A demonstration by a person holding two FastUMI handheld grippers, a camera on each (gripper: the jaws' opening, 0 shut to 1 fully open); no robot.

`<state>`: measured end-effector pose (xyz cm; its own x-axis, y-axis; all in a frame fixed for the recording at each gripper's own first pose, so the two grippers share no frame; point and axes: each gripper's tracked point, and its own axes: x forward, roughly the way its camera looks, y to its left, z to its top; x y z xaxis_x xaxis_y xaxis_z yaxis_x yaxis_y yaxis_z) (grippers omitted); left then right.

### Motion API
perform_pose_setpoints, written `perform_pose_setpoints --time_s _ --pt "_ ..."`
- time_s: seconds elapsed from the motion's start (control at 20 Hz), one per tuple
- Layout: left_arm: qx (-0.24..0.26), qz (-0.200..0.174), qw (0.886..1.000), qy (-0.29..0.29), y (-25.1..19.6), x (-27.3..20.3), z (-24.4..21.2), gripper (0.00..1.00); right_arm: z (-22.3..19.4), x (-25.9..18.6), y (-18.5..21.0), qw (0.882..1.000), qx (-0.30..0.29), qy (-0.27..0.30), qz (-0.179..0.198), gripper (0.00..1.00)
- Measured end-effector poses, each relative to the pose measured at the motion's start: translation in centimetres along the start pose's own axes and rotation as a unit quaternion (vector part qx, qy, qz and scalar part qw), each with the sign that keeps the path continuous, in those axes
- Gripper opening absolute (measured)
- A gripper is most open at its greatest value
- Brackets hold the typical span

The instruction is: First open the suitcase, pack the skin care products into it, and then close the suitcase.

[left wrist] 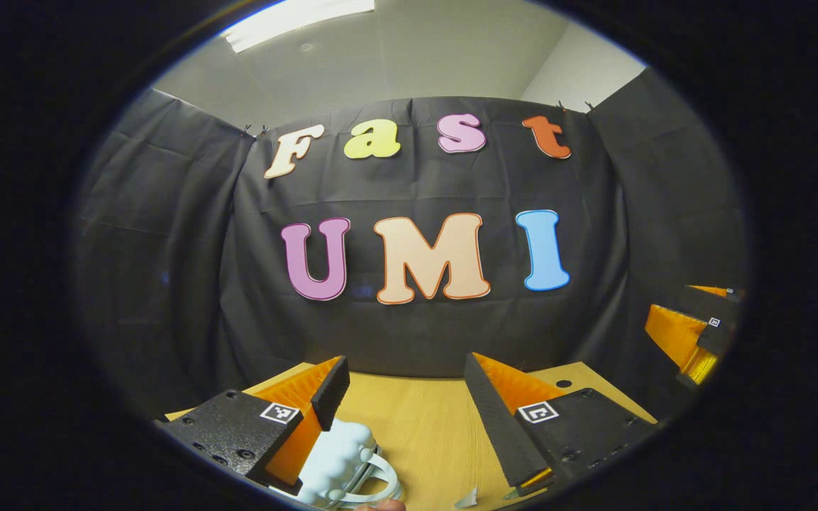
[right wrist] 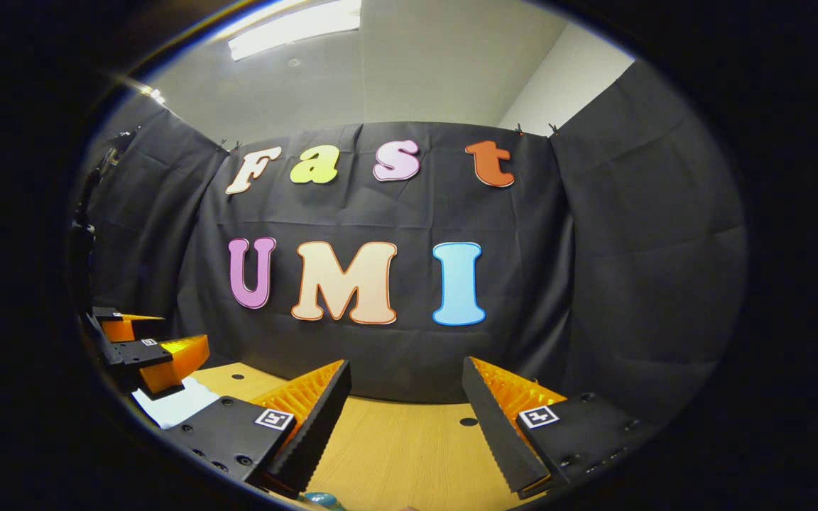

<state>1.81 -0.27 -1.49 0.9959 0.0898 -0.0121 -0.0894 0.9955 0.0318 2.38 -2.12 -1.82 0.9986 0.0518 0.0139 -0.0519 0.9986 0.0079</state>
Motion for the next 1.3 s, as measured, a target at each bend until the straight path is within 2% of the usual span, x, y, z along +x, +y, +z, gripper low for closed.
perform_pose_setpoints --time_s 0.2,0.4,0.55,0.75,0.95,1.3 --pt "-0.004 -0.023 1.000 0.014 0.2 1.1 -1.9 0.95 -0.4 0.5 0.6 1.000 -0.005 0.002 -0.014 0.99" --pt "-0.006 -0.035 0.995 0.097 1.4 2.1 -8.1 0.95 -1.4 0.8 1.3 0.999 0.001 0.020 -0.037 0.98" --pt "-0.018 -0.042 0.985 0.165 2.0 2.0 -13.0 0.96 -2.7 0.9 1.7 0.998 -0.004 0.042 -0.049 0.99" --pt "-0.003 -0.053 0.970 0.237 2.2 1.8 -18.3 0.96 -4.0 1.3 2.3 0.996 -0.010 0.065 -0.058 0.98" --pt "-0.008 -0.070 0.947 0.313 1.6 0.9 -23.1 0.96 -4.9 1.4 2.9 0.995 -0.021 0.081 -0.058 1.00" --pt "-0.017 -0.081 0.914 0.396 0.9 -0.3 -27.9 0.96 -5.2 1.0 2.5 0.993 -0.037 0.089 -0.066 0.99"
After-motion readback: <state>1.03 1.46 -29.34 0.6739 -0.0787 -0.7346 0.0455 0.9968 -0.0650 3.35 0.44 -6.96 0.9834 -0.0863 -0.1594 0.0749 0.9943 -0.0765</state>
